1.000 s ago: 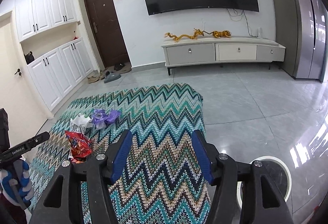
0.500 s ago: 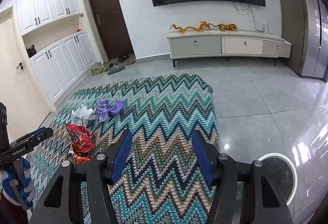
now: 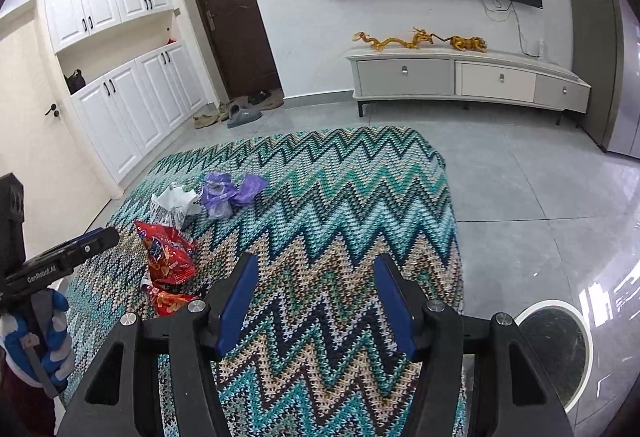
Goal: Collect trash
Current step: 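Grasp a red chips wrapper with the left gripper while the right grasps a red snack wrapper, then carry both red wrappers over the white bin and open both grippers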
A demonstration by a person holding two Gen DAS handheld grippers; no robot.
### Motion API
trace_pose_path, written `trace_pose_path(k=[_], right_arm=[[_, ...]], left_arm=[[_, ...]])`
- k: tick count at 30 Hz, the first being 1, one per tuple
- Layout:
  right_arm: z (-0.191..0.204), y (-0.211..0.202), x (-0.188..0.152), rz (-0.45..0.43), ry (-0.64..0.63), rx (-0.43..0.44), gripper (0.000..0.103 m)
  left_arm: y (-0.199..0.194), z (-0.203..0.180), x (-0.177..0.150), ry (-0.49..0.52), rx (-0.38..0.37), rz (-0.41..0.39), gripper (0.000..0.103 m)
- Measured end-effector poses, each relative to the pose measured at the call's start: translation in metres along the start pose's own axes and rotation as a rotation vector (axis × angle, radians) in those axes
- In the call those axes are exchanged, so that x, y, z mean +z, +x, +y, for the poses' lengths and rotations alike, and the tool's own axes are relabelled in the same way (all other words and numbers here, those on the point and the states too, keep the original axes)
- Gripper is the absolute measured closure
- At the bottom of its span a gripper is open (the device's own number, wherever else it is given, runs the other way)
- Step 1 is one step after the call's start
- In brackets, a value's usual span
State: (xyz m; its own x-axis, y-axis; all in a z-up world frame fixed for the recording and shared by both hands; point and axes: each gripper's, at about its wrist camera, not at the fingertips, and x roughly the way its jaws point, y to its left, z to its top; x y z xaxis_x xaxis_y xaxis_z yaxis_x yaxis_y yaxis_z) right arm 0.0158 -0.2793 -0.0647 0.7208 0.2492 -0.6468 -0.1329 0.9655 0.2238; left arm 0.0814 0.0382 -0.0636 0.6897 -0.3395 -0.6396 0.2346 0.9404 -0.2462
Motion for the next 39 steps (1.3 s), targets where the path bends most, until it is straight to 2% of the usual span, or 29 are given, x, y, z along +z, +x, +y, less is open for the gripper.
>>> trace_pose_path(k=[7, 16, 17, 21, 24, 27, 34, 39], right_arm=[[0.007, 0.008, -0.005, 0.024, -0.02, 0.036, 0.045], [0.025, 0.02, -0.013, 0.063, -0.067, 0.103, 0.045], [0.028, 0.021, -0.013, 0.07, -0.077, 0.115, 0.045], [0.046, 0.031, -0.018, 0.104, -0.136, 0.165, 0.045], [0.059, 0.039, -0.021, 0.125, -0.181, 0.199, 0.045], [0.075, 0.05, -0.022, 0.151, -0.226, 0.228, 0.045], [0.122, 0.073, -0.029, 0.205, -0.38, 0.302, 0.045], [0.15, 0.084, -0.034, 0.211, -0.487, 0.329, 0.045]], left_arm=[[0.019, -0.006, 0.005, -0.023, -0.035, 0.031, 0.027], [0.062, -0.018, -0.002, -0.019, -0.065, 0.134, 0.028], [0.067, -0.017, -0.003, -0.025, -0.065, 0.148, 0.029], [0.084, 0.0, -0.006, -0.077, -0.075, 0.193, 0.062], [0.086, 0.009, -0.006, -0.099, -0.085, 0.191, 0.074], [0.084, 0.014, -0.004, -0.113, -0.104, 0.182, 0.08], [0.057, 0.029, 0.005, -0.141, -0.127, 0.1, 0.082], [0.032, 0.042, 0.009, -0.161, -0.13, 0.05, 0.082]])
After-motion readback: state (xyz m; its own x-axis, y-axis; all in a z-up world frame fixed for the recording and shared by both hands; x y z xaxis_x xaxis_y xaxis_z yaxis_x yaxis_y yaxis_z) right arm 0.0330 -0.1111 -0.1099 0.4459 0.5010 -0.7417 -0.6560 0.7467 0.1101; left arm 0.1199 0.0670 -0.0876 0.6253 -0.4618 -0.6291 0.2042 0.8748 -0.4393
